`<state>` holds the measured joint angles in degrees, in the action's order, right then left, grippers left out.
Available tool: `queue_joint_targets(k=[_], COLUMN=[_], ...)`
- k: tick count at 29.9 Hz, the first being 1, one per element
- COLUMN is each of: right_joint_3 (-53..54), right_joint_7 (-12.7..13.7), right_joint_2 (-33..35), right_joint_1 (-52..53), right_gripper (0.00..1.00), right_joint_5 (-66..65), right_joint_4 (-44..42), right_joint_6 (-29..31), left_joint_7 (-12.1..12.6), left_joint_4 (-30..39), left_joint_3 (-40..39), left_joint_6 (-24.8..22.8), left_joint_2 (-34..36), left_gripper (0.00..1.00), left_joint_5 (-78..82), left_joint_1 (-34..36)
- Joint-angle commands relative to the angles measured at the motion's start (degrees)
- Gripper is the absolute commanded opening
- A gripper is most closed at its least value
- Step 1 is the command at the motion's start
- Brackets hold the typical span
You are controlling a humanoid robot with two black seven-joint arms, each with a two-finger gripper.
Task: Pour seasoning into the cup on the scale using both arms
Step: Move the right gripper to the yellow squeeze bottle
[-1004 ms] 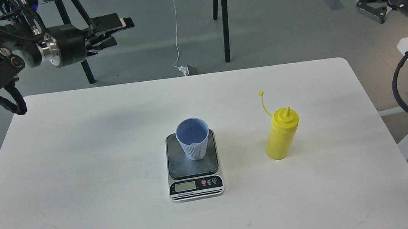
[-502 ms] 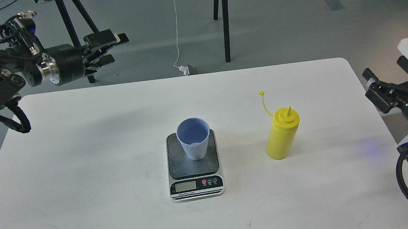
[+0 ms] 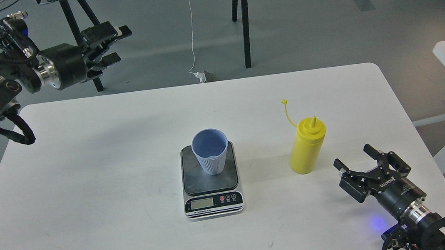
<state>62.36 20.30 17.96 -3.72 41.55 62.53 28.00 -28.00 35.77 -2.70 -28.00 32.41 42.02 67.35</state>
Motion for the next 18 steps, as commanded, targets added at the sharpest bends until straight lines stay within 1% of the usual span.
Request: queue_joint_targets(k=[1,5,13,18], right_joint_3=[0.0,0.0,-0.1,-0.1], right_joint_7=[-0.1,-0.1,-0.1,-0.2], right_joint_2=[-2.6,-3.5,-5.1,-7.8], right_joint_1=[0.5,1.2,6.3,9.1], right_gripper=[0.99,0.99,0.99,0.99], right_joint_5=[-3.1,-3.9,-5.9,-8.2], right_joint_4=[-2.5,-5.0,-10.1,-14.0], right_joint_6=[0.0,0.0,0.0,0.0], left_joint_7=[0.0,0.0,0.0,0.0], left_joint_4=[0.0,0.0,0.0,0.0], left_joint_3=[0.1,0.1,0.1,0.1], left_joint_6=[0.0,0.0,0.0,0.0], left_joint_2=[0.0,0.0,0.0,0.1], left_gripper=[1.0,1.0,1.0,1.0], left_joint_5=[0.1,0.0,0.1,0.1], left_joint_1=[-0.1,-1.3,-2.0,-2.4])
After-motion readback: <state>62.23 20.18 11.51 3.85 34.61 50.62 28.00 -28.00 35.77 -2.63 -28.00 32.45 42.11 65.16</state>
